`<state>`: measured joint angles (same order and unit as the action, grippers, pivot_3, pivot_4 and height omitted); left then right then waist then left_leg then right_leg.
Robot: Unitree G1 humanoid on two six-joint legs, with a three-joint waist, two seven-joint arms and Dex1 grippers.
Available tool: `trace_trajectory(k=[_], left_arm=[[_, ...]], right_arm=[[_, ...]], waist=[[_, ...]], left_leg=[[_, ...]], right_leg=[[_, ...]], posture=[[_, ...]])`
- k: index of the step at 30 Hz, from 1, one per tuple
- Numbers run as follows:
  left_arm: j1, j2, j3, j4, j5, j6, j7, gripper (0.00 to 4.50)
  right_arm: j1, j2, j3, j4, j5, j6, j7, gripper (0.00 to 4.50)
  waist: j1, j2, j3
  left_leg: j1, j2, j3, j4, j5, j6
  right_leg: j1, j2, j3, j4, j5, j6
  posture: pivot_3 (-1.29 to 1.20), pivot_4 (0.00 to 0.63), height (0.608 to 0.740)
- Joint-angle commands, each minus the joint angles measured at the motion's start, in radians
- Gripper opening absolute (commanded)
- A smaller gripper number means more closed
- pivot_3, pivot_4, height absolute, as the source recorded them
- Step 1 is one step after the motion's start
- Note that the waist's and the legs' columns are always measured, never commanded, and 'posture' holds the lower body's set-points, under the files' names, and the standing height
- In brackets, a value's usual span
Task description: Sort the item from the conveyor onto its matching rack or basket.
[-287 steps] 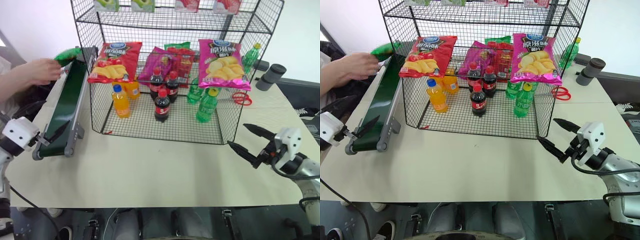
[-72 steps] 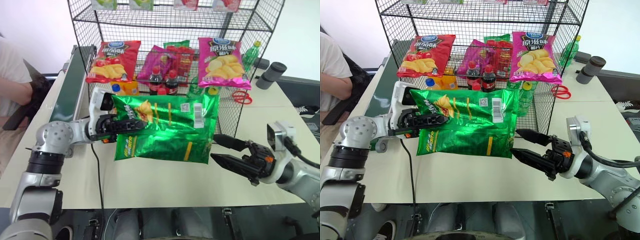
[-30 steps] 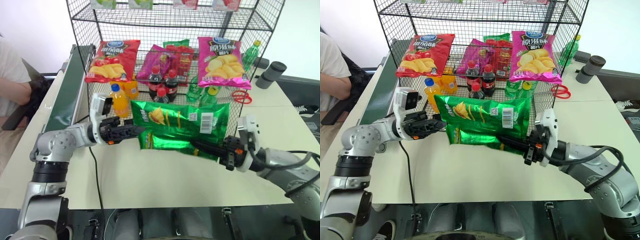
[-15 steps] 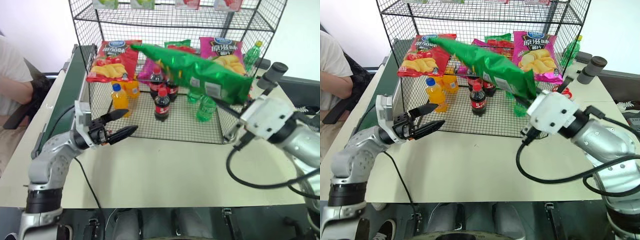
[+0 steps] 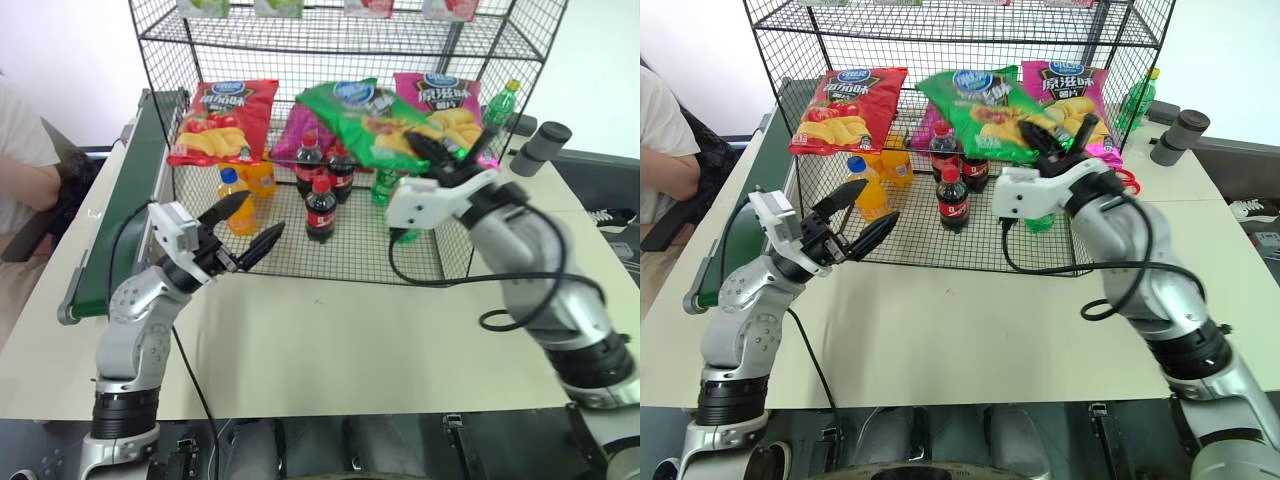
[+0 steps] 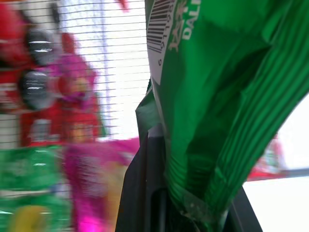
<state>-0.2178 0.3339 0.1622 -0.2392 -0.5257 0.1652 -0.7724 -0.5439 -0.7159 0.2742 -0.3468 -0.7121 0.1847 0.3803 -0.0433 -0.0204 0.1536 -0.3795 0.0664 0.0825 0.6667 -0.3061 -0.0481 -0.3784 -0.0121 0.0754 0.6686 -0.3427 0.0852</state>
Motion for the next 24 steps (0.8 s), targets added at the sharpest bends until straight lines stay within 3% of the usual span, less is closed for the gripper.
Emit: trace_trajectory(k=[1, 12, 24], left_arm=[[-0.006, -0.009, -0.011, -0.028, 0.005, -0.026, 0.024, 4.48], [-0.021, -0.030, -0.021, 0.014, 0.025, -0.065, 0.068, 4.48], [-0.017, -0.027, -0.028, 0.012, 0.031, -0.083, 0.082, 4.48]], right_arm=[[-0.041, 0.019, -0.017, 0.035, -0.059, -0.012, -0.025, 0.00], [-0.286, 0.282, 0.049, 0.379, -0.135, 0.097, -0.082, 0.00], [-0.393, 0.367, 0.077, 0.615, -0.116, 0.094, -0.175, 0.00]], waist=[[0.001, 0.000, 0.000], [-0.013, 0.000, 0.000], [-0.028, 0.000, 0.000]], left_leg=[[0.000, 0.000, 0.000, 0.000, 0.000, 0.000], [0.004, 0.000, 0.001, 0.000, 0.001, -0.002], [0.003, 0.000, 0.003, 0.001, 0.001, -0.002]], right_leg=[[0.000, 0.000, 0.000, 0.000, 0.000, 0.000], [0.000, 0.001, 0.001, 0.006, 0.000, 0.000], [-0.003, 0.000, 0.002, 0.010, 0.000, 0.000]], posture=[[0.00, 0.150, 0.740], [0.00, 0.150, 0.740], [0.00, 0.150, 0.740]])
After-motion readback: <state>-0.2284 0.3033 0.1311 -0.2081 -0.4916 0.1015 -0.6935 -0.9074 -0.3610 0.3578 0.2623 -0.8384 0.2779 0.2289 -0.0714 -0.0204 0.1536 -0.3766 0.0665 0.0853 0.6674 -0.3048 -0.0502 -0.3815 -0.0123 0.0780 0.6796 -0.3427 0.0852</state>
